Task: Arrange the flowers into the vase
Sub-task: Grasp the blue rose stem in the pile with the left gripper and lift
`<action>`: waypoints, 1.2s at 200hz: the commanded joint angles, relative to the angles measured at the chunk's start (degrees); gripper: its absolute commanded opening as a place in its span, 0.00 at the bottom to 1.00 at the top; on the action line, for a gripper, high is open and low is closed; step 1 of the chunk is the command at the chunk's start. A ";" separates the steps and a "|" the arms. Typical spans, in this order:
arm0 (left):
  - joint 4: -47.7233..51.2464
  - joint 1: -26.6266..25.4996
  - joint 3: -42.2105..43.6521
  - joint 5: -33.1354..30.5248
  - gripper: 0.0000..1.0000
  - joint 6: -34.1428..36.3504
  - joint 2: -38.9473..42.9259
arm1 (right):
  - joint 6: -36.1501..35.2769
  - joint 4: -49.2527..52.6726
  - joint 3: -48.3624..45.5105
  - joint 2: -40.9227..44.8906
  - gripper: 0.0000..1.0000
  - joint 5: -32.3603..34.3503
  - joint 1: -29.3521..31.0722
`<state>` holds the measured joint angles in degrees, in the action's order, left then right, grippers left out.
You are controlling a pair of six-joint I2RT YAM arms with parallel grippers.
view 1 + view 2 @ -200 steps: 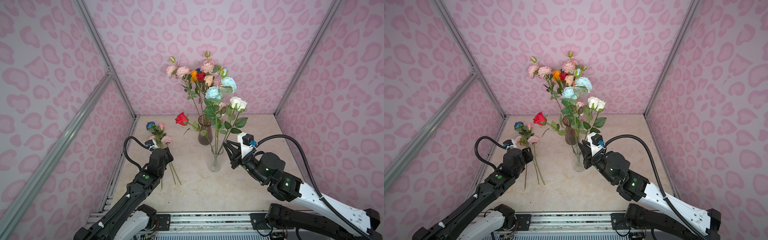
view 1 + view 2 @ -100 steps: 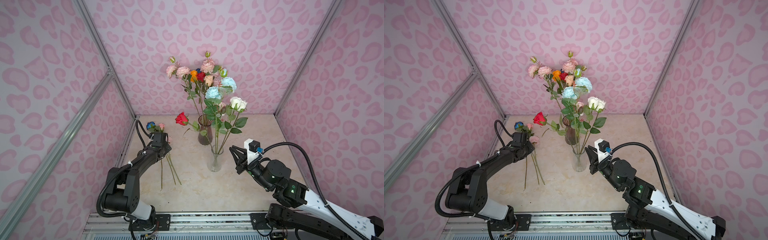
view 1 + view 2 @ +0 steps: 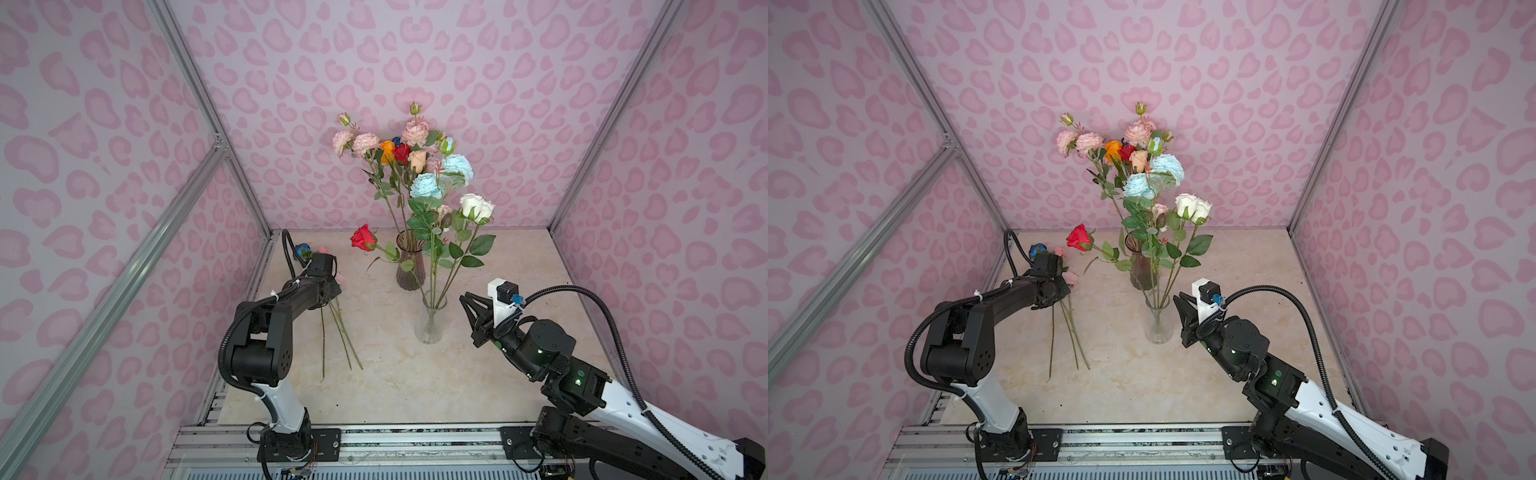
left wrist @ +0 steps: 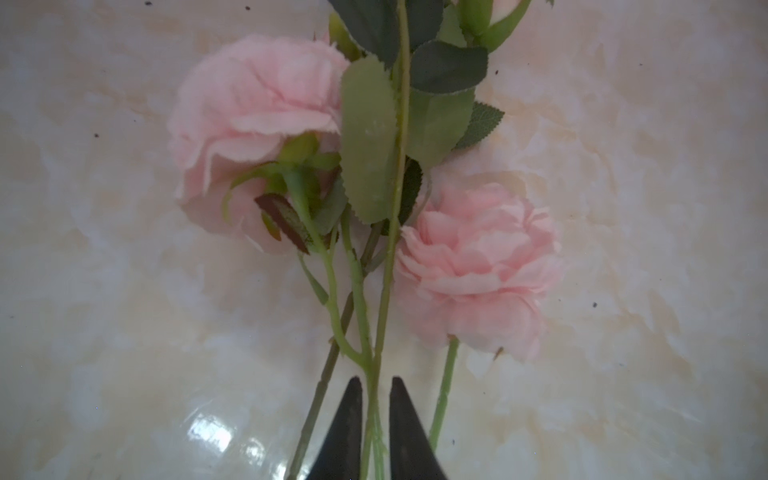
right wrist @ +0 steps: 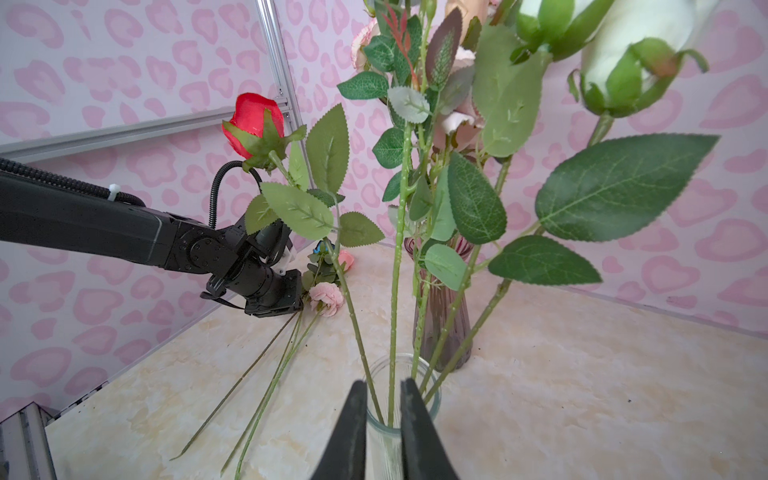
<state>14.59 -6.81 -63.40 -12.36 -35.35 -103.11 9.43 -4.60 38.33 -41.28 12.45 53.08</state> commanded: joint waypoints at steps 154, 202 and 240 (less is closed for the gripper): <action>0.39 0.53 -5.26 -3.90 0.04 4.92 -3.76 | 1.14 -1.99 -0.18 -1.63 0.18 -1.63 -1.24; -0.17 0.37 -2.32 -4.00 0.03 4.77 2.62 | 1.19 -2.25 -0.01 -1.89 0.18 -1.99 -1.31; -0.48 -0.60 0.05 -4.16 0.03 4.50 10.43 | 1.16 -2.51 0.52 -1.94 0.18 -2.49 -1.31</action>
<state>15.03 -6.79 -64.45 -15.64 -31.03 -96.62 10.50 -4.97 38.46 -43.22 10.50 51.75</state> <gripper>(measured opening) 0.051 0.181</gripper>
